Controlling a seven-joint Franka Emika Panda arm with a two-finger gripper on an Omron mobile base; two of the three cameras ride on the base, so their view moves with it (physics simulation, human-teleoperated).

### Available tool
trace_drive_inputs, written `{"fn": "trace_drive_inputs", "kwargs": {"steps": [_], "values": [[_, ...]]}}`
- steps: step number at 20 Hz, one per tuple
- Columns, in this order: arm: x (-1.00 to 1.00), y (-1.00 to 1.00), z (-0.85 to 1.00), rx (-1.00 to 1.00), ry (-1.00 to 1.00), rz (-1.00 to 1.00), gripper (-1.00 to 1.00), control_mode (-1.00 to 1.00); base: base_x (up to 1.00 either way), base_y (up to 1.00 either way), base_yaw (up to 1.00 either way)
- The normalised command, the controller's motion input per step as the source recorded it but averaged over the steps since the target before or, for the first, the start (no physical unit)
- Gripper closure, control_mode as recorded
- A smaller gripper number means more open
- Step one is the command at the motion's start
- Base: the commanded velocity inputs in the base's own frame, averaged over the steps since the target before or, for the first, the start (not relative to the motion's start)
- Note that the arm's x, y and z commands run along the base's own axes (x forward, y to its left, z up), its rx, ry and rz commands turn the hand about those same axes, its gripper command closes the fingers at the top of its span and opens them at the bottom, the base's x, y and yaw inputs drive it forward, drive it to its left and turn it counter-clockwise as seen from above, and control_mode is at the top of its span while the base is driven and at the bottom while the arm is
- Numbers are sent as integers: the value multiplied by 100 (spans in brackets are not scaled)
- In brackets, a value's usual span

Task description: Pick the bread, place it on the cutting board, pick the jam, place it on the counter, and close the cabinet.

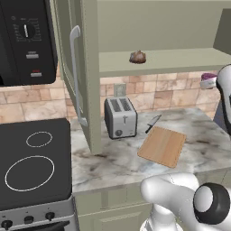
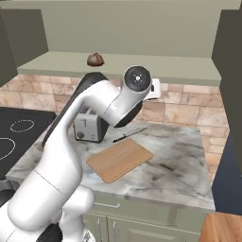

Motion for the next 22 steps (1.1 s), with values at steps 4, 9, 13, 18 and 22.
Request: {"fn": "trace_drive_inputs", "kwargs": {"steps": [4,9,13,18,22], "values": [[-46,-24,-47,-7,0,0,100,-100,0,0,0],[-40,-9,-53,-11,0,0,100,-100,0,0,0],[-32,-4,-52,-12,0,0,100,-100,0,0,0],[-33,-9,-46,-8,0,0,100,-100,0,0,0],[-32,-20,-34,-3,0,0,100,-100,0,0,0]]}}
